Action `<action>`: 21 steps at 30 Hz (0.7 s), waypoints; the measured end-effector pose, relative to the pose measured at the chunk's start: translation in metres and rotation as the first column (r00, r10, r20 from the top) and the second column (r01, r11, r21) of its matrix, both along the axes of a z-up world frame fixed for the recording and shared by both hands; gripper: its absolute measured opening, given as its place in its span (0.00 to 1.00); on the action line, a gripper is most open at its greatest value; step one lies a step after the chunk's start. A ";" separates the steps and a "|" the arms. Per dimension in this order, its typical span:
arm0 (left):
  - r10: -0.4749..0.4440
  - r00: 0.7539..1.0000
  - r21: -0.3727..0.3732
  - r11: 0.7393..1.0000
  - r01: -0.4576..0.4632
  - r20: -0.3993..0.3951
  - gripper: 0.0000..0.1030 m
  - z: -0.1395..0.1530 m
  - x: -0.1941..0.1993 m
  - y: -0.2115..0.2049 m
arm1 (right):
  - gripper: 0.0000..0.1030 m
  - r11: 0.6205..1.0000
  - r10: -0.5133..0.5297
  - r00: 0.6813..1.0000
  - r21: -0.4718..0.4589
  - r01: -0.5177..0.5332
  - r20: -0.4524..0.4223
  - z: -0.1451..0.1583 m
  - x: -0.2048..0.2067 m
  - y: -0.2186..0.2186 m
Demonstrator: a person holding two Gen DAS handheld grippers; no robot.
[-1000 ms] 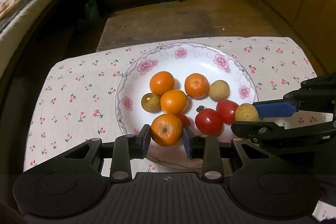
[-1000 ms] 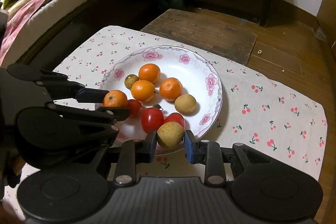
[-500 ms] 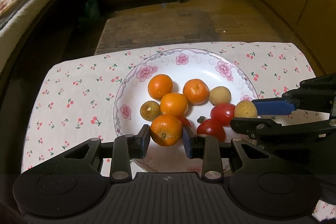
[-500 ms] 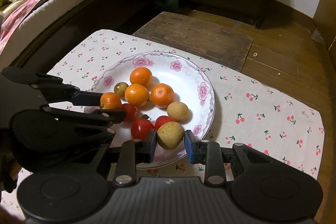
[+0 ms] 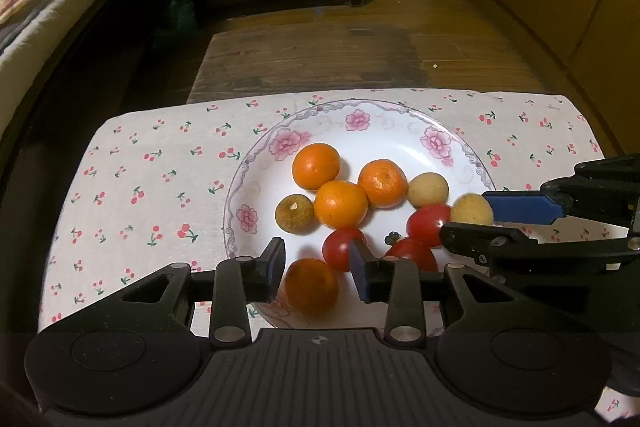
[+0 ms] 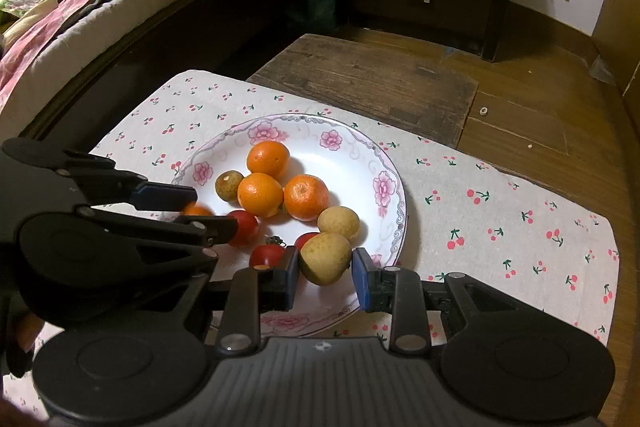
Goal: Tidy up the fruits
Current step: 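Open the left gripper to drop the tangerine while the right gripper releases the brown fruit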
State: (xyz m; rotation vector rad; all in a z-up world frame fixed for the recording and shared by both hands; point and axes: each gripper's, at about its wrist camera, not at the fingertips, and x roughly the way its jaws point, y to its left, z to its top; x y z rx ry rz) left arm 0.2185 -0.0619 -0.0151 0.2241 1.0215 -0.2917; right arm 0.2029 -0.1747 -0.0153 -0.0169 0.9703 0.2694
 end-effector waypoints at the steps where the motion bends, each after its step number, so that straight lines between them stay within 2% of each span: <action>1: 0.003 1.000 -0.001 1.000 -0.003 0.000 0.43 0.000 0.000 0.000 | 0.30 1.000 -0.002 1.000 0.004 0.002 0.001 0.000 0.000 -0.001; 12: 0.017 1.000 -0.024 1.000 -0.017 0.011 0.47 0.008 -0.001 0.004 | 0.31 0.999 -0.015 1.000 0.052 0.015 0.006 0.005 -0.001 -0.006; 16: 0.013 1.000 -0.027 1.000 -0.013 0.014 0.49 0.010 -0.004 0.005 | 0.32 0.999 -0.012 1.000 0.040 0.012 0.011 0.008 -0.005 -0.006; 21: 0.013 0.999 -0.023 1.000 -0.013 0.037 0.56 0.016 -0.015 0.008 | 0.34 0.999 -0.021 1.000 0.025 0.021 0.020 0.014 -0.015 -0.005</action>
